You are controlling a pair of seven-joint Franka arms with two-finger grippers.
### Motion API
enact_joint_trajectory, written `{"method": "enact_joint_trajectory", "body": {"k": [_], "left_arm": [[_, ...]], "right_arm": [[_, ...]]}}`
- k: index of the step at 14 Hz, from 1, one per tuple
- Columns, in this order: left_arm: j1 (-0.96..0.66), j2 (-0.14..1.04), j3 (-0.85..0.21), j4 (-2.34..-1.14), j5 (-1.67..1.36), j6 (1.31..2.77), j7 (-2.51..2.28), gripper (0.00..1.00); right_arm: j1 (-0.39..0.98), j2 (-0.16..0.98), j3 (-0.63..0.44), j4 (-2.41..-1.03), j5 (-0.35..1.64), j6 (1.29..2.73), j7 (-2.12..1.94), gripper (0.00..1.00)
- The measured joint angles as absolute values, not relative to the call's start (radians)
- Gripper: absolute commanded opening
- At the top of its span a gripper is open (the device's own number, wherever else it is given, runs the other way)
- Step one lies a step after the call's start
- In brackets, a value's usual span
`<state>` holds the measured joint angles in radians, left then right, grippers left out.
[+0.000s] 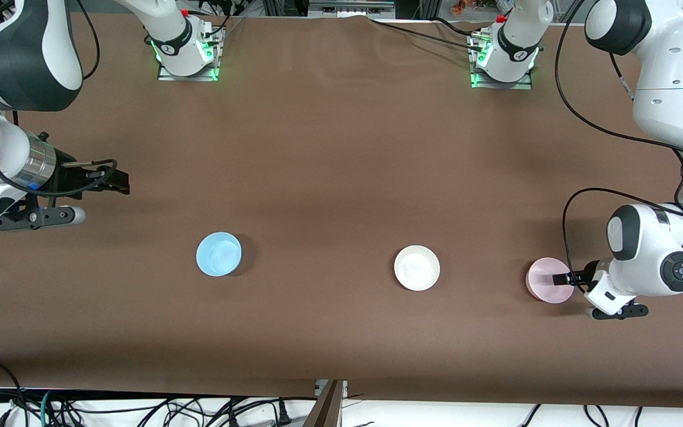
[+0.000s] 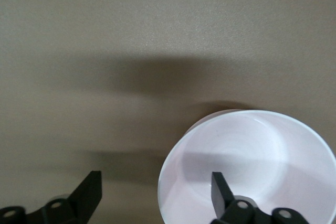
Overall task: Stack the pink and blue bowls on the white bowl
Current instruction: 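Close the left gripper on the pink bowl's rim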
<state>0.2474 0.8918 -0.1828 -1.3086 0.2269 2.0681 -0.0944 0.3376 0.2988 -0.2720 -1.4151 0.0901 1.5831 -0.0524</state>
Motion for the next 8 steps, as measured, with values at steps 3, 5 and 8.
{"method": "enact_joint_trajectory", "body": {"k": [3,5,8], "left_arm": [[0.245,0.892,-0.184,-1.313,0.248,2.069,-0.095,0.00],[0.240,0.892,-0.185,-1.314,0.248,2.069,-0.101,0.00],[0.224,0.885,-0.187,-1.313,0.248,2.055,-0.144,0.00]], "right_arm": [[0.338,0.299,-0.272,-1.415,0.090,1.583,-0.052,1.00],[0.338,0.299,-0.272,-1.415,0.090,1.583,-0.052,1.00],[0.338,0.299,-0.272,-1.415,0.090,1.584,-0.052,1.00]]}}
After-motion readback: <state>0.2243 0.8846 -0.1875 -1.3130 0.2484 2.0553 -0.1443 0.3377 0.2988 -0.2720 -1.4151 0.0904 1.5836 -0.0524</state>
